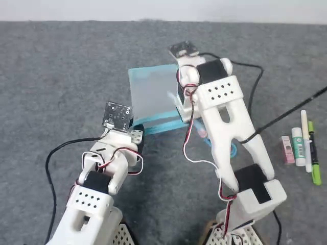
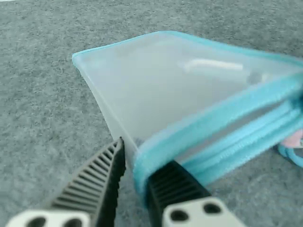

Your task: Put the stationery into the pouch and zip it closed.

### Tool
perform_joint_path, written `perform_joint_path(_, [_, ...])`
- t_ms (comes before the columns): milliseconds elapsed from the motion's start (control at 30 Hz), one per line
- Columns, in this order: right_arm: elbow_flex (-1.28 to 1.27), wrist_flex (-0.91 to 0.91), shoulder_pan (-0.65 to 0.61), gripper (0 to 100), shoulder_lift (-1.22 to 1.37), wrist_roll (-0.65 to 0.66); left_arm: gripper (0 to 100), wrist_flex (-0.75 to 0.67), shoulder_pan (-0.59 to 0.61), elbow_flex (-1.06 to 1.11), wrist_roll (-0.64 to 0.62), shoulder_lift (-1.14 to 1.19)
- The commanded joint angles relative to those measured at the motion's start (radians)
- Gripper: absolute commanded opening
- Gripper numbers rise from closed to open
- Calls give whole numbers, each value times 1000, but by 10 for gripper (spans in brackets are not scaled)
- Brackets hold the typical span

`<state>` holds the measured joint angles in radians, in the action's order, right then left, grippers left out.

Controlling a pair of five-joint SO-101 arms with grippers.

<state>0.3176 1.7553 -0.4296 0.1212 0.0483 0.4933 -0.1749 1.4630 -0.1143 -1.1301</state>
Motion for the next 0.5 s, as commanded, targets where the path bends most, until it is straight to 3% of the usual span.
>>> perform_joint_path(0, [72,36,-47,130,-33,-23,12,-40,-12,-13,-2,9])
perform_joint_path(100, [72,36,-94,207,-67,-2,12,-40,-12,-13,-2,9])
perform_joint_path(467, [6,39,-128,175,-245,58,12,-40,-12,-13,-2,11])
